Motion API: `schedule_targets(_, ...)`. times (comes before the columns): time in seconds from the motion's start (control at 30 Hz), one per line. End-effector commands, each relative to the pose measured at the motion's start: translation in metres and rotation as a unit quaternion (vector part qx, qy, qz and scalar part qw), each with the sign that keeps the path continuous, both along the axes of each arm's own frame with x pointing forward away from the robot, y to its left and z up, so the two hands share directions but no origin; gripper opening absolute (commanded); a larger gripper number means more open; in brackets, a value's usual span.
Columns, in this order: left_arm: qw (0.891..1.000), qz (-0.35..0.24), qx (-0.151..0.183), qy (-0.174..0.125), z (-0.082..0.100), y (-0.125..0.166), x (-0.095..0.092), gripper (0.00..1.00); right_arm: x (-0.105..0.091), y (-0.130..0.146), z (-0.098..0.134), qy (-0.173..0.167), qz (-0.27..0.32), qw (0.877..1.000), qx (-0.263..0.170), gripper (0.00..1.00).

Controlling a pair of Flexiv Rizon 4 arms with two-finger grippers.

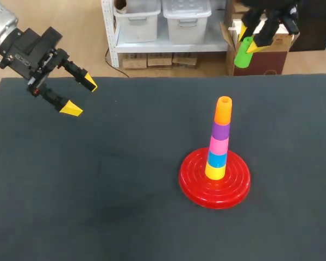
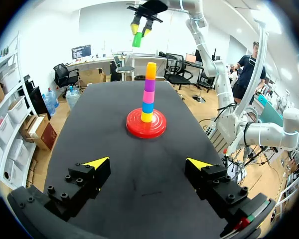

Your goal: Pick up and stack the cylinders on the red base in this order: pink,purple,orange,green

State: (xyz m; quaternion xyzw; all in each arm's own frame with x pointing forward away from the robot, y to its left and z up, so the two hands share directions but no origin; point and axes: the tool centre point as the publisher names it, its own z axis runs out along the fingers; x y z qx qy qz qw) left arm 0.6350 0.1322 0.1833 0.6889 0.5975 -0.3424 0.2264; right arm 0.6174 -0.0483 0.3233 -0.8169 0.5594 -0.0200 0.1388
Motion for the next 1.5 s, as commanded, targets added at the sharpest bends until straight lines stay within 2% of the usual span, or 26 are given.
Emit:
schedule_targets(0.03,1.000,-0.002,0.000,0.001,0.000,0.001,0.002,1.00,-0.009,0.010,0.007,0.022,0.018,0.999,-0.016,0.00)
schedule_targets(0.17,1.000,-0.002,0.000,0.001,0.000,0.001,0.002,1.00,-0.020,0.017,0.005,0.044,0.042,0.998,-0.031,0.00)
schedule_targets(0.33,1.000,-0.002,0.000,0.001,0.000,0.001,0.002,1.00,-0.034,0.027,-0.003,0.055,0.061,0.996,-0.043,0.00)
schedule_targets(0.6,1.000,-0.002,0.000,0.001,0.000,0.001,0.002,1.00,-0.045,0.038,-0.031,0.078,0.069,0.992,-0.065,0.00)
schedule_targets(1.13,1.000,-0.002,0.000,0.001,0.000,0.001,0.002,1.00,-0.044,0.029,-0.043,0.088,0.052,0.991,-0.083,0.00)
schedule_targets(1.5,1.000,-0.002,0.000,0.001,0.000,0.001,0.002,1.00,-0.032,0.037,-0.052,0.090,0.056,0.991,-0.077,0.00)
